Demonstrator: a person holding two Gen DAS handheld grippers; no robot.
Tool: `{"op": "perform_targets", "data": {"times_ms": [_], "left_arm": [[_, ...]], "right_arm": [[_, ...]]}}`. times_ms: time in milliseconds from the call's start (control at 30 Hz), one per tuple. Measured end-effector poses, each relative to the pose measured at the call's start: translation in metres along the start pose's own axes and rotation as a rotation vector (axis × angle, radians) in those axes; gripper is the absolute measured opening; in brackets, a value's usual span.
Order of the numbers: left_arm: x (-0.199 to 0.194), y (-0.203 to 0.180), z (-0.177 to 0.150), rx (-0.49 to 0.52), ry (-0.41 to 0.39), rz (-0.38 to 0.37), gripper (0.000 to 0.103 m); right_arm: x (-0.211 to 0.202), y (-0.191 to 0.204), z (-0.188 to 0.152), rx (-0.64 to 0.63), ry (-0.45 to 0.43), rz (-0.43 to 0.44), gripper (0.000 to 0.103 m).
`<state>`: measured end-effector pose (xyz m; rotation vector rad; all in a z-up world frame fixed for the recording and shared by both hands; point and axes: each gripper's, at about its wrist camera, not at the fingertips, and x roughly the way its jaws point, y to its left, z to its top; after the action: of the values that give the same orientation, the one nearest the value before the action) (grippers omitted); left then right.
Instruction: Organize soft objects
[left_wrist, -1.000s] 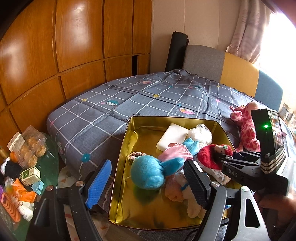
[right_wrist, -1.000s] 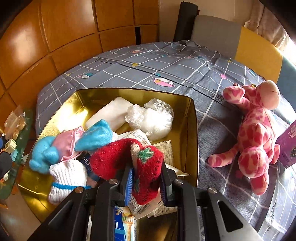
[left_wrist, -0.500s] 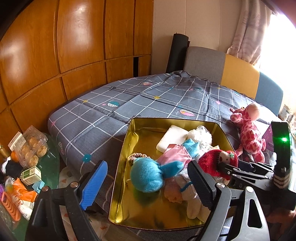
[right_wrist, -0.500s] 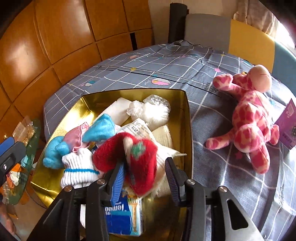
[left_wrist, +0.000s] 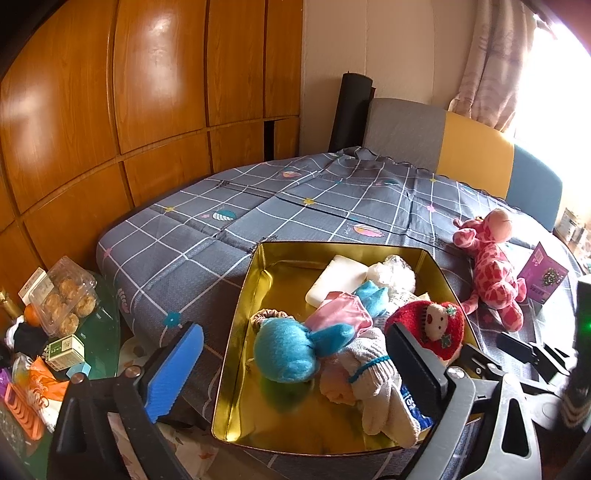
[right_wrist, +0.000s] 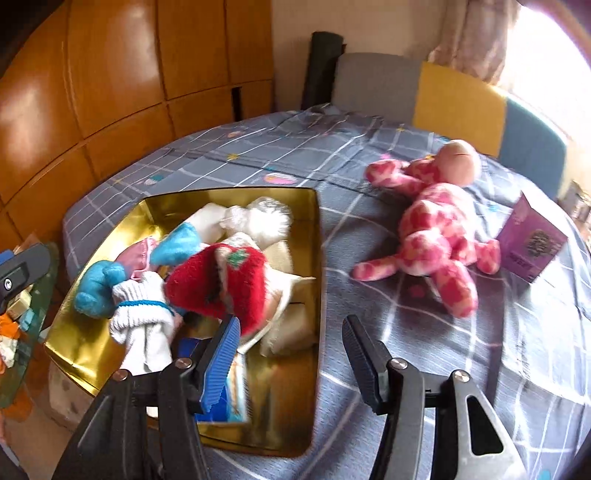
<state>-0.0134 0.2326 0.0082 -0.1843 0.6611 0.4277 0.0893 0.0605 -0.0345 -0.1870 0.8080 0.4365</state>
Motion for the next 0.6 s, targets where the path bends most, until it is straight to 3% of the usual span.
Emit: {"op": "perform_targets", "data": {"times_ms": [600], "left_arm": [[-0.006, -0.033, -0.014, 0.029, 0.049, -0.017, 0.103]], "right_arm": [[-0.045, -0.034, -0.027, 0.089, -0.082, -0.111, 0.058]]}}
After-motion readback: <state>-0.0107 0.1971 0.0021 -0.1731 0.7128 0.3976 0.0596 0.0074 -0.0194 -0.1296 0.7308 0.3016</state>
